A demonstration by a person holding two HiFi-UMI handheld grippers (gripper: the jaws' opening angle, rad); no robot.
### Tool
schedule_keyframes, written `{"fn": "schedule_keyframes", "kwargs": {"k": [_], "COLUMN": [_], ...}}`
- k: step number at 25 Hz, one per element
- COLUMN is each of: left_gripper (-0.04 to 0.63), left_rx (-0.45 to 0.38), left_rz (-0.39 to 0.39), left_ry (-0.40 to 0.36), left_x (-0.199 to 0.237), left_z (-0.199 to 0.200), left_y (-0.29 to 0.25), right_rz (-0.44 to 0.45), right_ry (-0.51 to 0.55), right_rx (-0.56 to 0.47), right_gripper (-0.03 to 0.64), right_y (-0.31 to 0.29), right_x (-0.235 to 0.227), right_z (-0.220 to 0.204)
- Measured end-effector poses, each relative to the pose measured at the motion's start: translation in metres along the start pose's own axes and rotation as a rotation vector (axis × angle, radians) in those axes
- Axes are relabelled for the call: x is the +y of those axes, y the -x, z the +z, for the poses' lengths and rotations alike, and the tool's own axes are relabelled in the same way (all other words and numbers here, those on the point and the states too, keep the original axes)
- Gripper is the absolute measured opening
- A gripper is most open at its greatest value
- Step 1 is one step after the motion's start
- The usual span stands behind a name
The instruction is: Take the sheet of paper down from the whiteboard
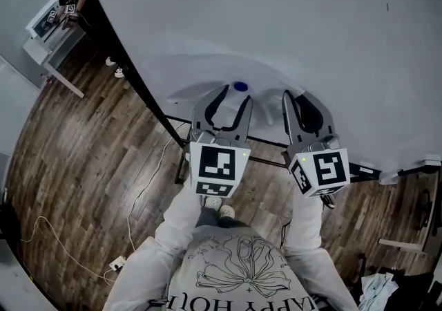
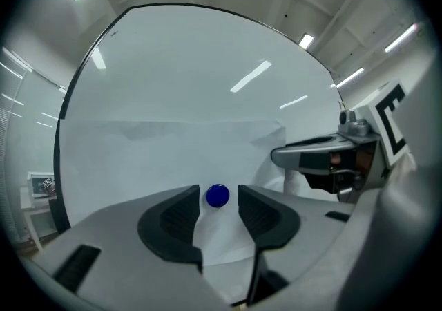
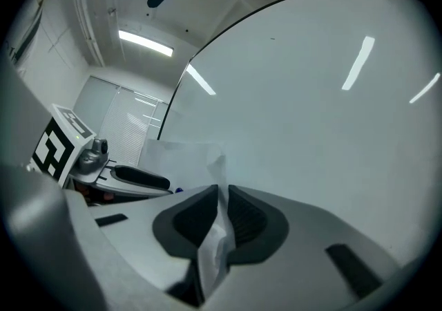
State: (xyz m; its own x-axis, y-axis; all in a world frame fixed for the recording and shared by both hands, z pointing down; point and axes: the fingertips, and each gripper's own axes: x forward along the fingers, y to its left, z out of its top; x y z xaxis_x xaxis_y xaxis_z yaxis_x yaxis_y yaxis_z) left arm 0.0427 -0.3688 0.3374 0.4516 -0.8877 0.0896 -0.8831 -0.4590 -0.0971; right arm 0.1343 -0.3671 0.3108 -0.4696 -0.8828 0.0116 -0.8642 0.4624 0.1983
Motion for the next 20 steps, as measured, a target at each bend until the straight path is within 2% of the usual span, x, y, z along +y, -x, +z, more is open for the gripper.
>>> {"fn": "schedule_keyframes", "kwargs": {"k": [4, 12, 16, 20], "left_gripper": [0.160, 0.160, 0.125, 0.123], "left_rx": [0.018, 0.049, 0.073, 0.071], "left_rz": [0.010, 0.028, 0.056, 0.062], "left_ry": [-0.005, -0.009, -0.022, -0.007], "left_x": [0.002, 0.001, 0.003, 0.003], "left_z": [-0.005, -0.010, -0.016, -0.016], "left_y": [-0.007, -0.017, -0.021, -0.022], "right_rz": [-0.001, -0.025, -0.034, -0.042], "right_ry": [-0.020, -0.049, -0.053, -0.051], "right_rx": [-0.001, -0.007, -0.005, -0.003], "right_gripper": [0.009, 0.005, 0.006, 0.006], "right_y": [-0.002, -0.002, -0.003, -0.002], "right_x": [0.001, -0.001, -0.002, -0.002], "right_z": [0.000, -0.002, -0.002, -0.003]}}
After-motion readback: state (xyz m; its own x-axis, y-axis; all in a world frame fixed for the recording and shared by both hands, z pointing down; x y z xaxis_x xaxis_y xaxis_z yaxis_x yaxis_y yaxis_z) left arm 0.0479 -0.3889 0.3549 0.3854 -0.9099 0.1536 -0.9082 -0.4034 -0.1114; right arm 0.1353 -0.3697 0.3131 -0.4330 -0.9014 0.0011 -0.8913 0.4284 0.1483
